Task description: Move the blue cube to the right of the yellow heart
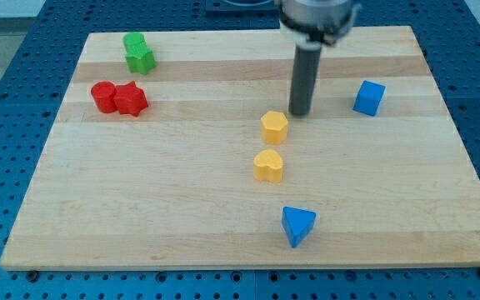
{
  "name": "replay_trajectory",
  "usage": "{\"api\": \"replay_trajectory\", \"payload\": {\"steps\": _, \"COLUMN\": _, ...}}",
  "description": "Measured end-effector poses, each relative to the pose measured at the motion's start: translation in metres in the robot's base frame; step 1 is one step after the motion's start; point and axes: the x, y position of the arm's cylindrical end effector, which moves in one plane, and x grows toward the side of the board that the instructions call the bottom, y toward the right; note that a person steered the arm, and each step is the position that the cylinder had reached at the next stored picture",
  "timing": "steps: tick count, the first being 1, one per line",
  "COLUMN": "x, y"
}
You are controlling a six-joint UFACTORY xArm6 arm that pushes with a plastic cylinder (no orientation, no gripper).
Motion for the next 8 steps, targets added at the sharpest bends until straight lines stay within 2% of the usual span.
{"api": "replay_trajectory", "payload": {"steps": 1, "x": -0.056, "y": 0.056}}
{"api": "replay_trajectory", "payload": {"steps": 2, "x": -0.035, "y": 0.140}}
{"api": "replay_trajectory", "payload": {"steps": 3, "x": 0.013, "y": 0.130}}
{"api": "replay_trajectory", "payload": {"steps": 4, "x": 0.024, "y": 0.095}}
{"api": "replay_trajectory", "payload": {"steps": 6, "x": 0.080, "y": 0.089}}
{"api": "replay_trajectory", "payload": {"steps": 8, "x": 0.080, "y": 0.032}}
